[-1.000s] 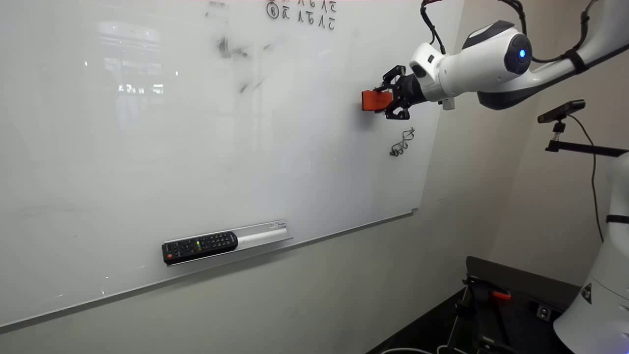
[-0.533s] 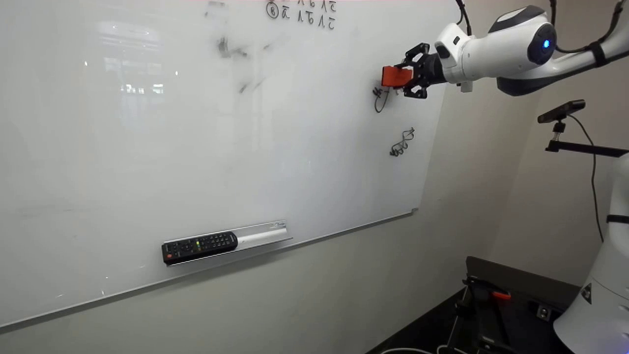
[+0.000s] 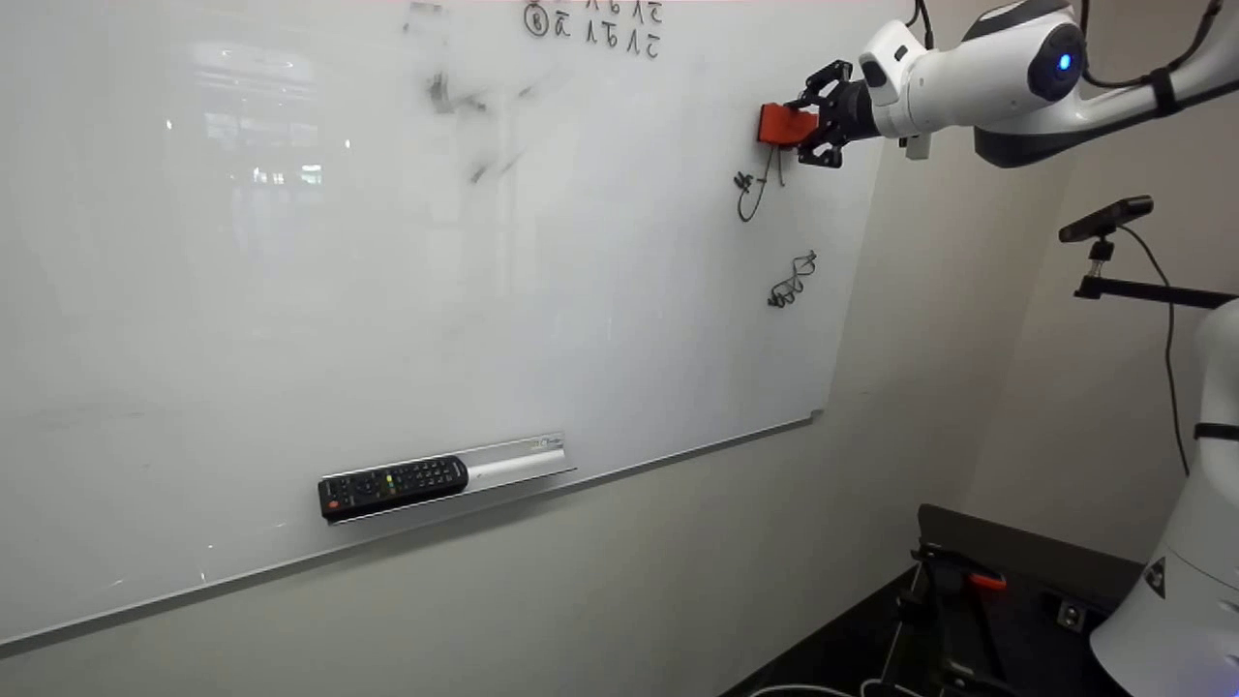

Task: Pick up the duster and erase the board

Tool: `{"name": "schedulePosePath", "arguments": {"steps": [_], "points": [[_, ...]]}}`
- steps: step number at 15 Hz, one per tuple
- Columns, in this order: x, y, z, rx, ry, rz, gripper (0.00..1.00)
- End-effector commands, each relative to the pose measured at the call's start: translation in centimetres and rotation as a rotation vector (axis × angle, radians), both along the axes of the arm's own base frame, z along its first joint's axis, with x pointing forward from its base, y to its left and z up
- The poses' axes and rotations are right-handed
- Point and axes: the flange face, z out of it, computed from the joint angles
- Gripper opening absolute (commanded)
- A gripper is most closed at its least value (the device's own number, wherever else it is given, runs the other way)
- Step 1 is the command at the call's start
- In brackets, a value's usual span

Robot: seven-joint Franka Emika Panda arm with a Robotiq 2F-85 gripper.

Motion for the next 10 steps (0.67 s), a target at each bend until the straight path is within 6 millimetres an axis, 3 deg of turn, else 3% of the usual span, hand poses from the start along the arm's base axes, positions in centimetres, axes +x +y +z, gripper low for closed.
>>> {"name": "schedulePosePath", "arguments": {"steps": [1,5,10], "points": [[2.2,-1.1,0.3,0.048,0.049,0.073,0.35],[2.9,-1.4,-1.1,0.143,0.113,0.163,0.35],[3.5,-0.4,-4.9,0.184,0.205,0.204,0.35]]}}
